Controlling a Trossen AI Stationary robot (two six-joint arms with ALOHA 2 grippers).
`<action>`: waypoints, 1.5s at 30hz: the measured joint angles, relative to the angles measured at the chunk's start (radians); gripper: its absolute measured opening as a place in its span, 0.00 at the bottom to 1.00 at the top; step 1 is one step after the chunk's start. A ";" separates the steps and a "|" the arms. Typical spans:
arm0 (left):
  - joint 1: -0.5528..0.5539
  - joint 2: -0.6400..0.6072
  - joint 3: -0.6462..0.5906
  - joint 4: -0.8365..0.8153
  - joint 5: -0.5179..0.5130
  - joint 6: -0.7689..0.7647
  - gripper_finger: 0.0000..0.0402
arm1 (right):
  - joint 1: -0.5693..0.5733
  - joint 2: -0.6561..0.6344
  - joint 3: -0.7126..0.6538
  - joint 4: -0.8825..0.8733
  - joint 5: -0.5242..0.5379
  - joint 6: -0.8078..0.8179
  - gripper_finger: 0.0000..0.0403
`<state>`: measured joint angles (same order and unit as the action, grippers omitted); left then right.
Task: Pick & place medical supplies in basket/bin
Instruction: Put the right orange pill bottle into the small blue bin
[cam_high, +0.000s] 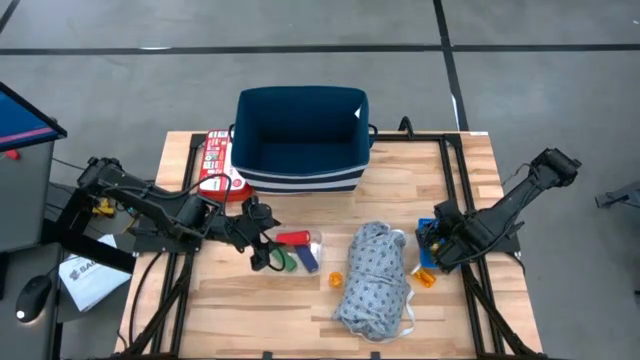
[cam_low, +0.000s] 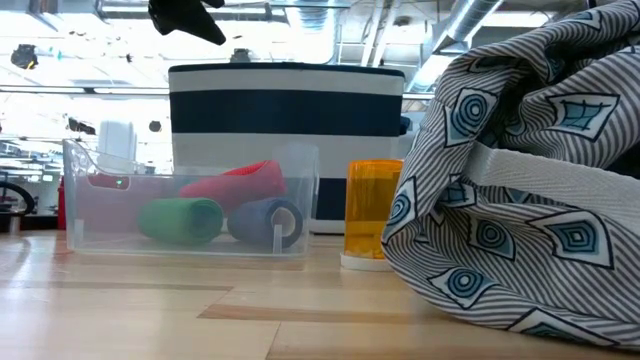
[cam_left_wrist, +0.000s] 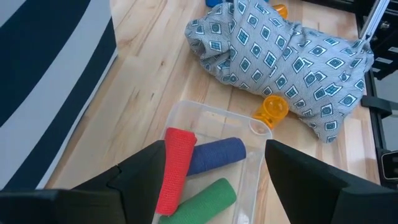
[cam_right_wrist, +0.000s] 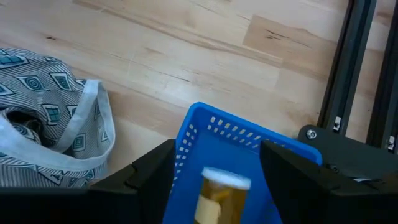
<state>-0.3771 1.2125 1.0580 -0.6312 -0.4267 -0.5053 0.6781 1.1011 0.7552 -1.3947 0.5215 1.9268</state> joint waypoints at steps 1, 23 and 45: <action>0.000 0.000 0.000 0.000 0.000 0.000 0.66 | 0.000 0.000 0.008 0.000 0.001 0.000 0.57; 0.000 -0.168 -0.001 -0.118 -0.085 0.003 0.66 | 0.231 0.272 0.145 0.616 -0.386 -0.313 0.59; 0.000 -0.172 -0.001 -0.105 -0.059 0.035 0.66 | 0.183 0.403 0.238 0.343 -0.473 -0.198 0.84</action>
<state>-0.3775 1.0405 1.0573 -0.7361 -0.4858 -0.4702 0.8608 1.5041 0.9932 -1.0520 0.0483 1.7287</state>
